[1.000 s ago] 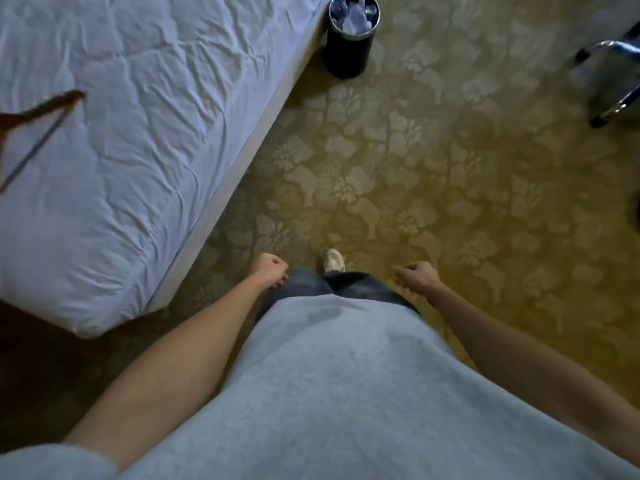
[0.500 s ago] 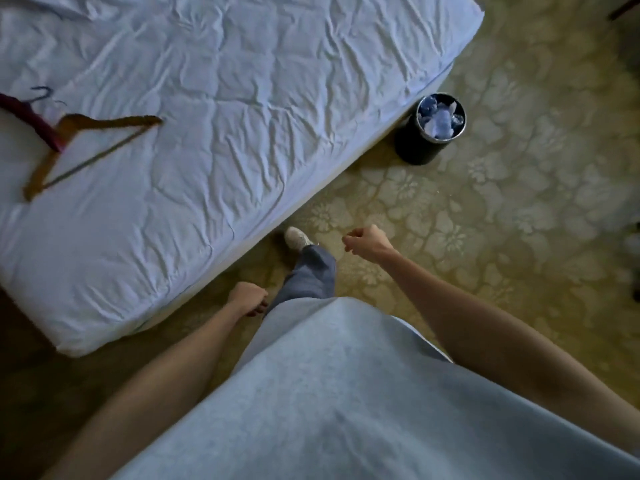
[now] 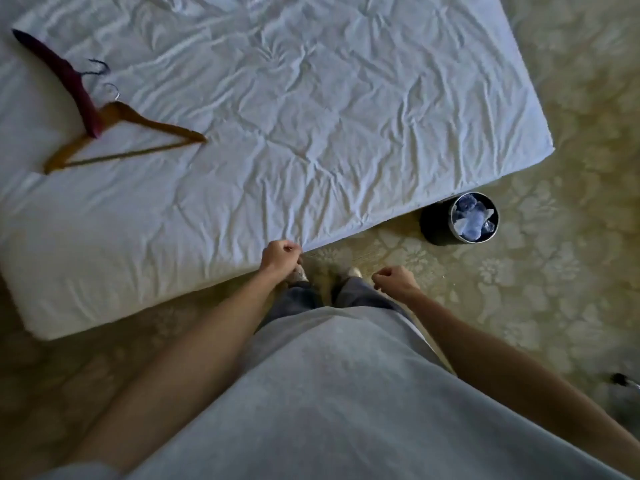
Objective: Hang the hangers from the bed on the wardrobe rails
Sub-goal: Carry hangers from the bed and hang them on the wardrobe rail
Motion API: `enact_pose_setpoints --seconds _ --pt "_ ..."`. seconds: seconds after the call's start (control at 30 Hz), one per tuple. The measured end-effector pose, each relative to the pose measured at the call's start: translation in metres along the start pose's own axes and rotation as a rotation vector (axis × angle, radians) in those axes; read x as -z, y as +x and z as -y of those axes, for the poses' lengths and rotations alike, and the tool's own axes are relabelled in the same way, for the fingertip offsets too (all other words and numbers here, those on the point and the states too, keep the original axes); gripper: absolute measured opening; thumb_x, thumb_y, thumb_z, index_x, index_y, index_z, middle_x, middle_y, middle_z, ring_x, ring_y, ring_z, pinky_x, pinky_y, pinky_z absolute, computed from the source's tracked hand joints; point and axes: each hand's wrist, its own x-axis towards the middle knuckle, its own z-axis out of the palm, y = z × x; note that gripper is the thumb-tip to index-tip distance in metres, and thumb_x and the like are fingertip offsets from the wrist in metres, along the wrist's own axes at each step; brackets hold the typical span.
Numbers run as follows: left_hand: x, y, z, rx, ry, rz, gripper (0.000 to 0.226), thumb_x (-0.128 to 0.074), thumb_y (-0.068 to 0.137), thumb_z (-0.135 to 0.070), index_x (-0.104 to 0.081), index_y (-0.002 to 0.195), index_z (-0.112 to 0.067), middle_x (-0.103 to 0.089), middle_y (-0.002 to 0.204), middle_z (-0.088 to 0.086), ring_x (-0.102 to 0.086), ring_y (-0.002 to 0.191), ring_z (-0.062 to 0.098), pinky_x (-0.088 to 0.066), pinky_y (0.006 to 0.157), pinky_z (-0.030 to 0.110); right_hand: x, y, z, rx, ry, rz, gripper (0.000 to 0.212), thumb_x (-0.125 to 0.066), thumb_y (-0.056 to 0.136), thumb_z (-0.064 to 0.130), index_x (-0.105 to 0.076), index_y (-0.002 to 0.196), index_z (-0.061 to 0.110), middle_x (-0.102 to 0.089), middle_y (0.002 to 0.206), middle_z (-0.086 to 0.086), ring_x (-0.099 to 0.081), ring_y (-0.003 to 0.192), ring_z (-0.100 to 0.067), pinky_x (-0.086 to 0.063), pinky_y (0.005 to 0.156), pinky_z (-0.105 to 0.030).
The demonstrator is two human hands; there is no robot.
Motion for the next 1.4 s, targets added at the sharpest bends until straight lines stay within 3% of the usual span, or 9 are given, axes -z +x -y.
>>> enact_pose_setpoints --seconds 0.27,0.4,0.57,0.67,0.8,0.93,1.03,1.23,1.4 --pt "-0.002 0.017 -0.023 0.16 -0.272 -0.212 0.021 -0.059 0.091 -0.011 -0.072 0.076 -0.014 -0.073 0.073 0.004 -0.063 0.059 0.018 -0.056 0.071 0.033 0.05 0.068 0.091 0.238 -0.264 0.153 0.021 -0.061 0.085 0.019 -0.075 0.079 0.004 -0.072 0.075 -0.011 -0.066 0.073 -0.025 -0.052 0.064 -0.033" --pt "0.017 0.019 -0.04 0.239 -0.46 -0.354 0.015 -0.058 0.096 -0.013 -0.072 0.091 -0.013 -0.073 0.08 0.006 -0.063 0.06 0.017 -0.05 0.055 0.021 0.064 0.086 0.161 0.396 -0.331 0.251 0.02 -0.062 0.088 0.016 -0.077 0.092 0.005 -0.076 0.092 -0.012 -0.071 0.092 -0.026 -0.056 0.085 -0.039" --pt "0.079 0.031 -0.061 0.232 -0.623 -0.49 0.015 -0.058 0.097 -0.02 -0.069 0.101 -0.01 -0.072 0.08 0.002 -0.06 0.056 0.013 -0.048 0.052 0.023 0.054 0.079 0.28 0.614 -0.343 0.311 0.017 -0.062 0.087 0.02 -0.078 0.087 0.015 -0.077 0.083 -0.002 -0.072 0.084 -0.016 -0.051 0.065 -0.022" --pt "0.126 0.047 -0.068 0.229 -0.658 -0.58 0.013 -0.059 0.096 -0.021 -0.068 0.098 -0.013 -0.072 0.076 0.001 -0.06 0.052 0.013 -0.049 0.051 0.024 0.036 0.068 0.351 0.71 -0.331 0.344 0.018 -0.061 0.087 0.017 -0.078 0.088 0.014 -0.078 0.084 -0.001 -0.072 0.084 -0.015 -0.054 0.068 -0.025" --pt "0.201 0.079 -0.063 0.214 -0.639 -0.655 0.012 -0.056 0.098 -0.02 -0.066 0.096 -0.014 -0.071 0.077 0.003 -0.058 0.05 0.012 -0.047 0.047 0.022 0.002 0.061 0.434 0.784 -0.318 0.33 0.021 -0.06 0.087 0.016 -0.078 0.095 0.012 -0.078 0.089 -0.005 -0.071 0.088 -0.017 -0.056 0.074 -0.028" --pt "0.269 0.121 -0.048 0.248 -0.653 -0.652 0.015 -0.055 0.097 -0.02 -0.067 0.101 -0.012 -0.069 0.072 0.0 -0.059 0.049 0.012 -0.047 0.046 0.021 -0.037 0.073 0.501 0.753 -0.375 0.306 0.022 -0.059 0.088 0.023 -0.078 0.09 0.014 -0.077 0.085 -0.004 -0.071 0.085 -0.019 -0.051 0.06 -0.024" --pt "0.314 0.157 -0.037 0.274 -0.638 -0.633 0.015 -0.053 0.097 -0.019 -0.067 0.097 -0.012 -0.072 0.08 0.005 -0.062 0.052 0.014 -0.048 0.047 0.02 -0.068 0.093 0.543 0.726 -0.414 0.279 0.022 -0.058 0.083 0.023 -0.077 0.086 0.013 -0.076 0.086 -0.008 -0.07 0.087 -0.025 -0.057 0.072 -0.032" --pt "0.405 0.256 -0.012 0.372 -0.45 -0.641 0.037 -0.051 0.084 -0.032 -0.074 0.106 -0.012 -0.074 0.112 0.011 -0.07 0.102 0.033 -0.057 0.092 0.039 -0.14 0.15 0.625 0.687 -0.465 0.216 0.023 -0.057 0.083 0.021 -0.076 0.096 0.017 -0.076 0.1 -0.009 -0.069 0.097 -0.029 -0.056 0.079 -0.033" --pt "0.456 0.35 -0.002 0.396 -0.133 -0.754 0.045 -0.054 0.096 -0.043 -0.066 0.125 -0.011 -0.068 0.124 0.014 -0.065 0.114 0.036 -0.05 0.088 0.039 -0.195 0.205 0.658 0.716 -0.49 0.124 0.035 -0.065 0.082 0.024 -0.064 0.117 0.025 -0.071 0.109 -0.001 -0.067 0.101 -0.024 -0.053 0.08 -0.033"
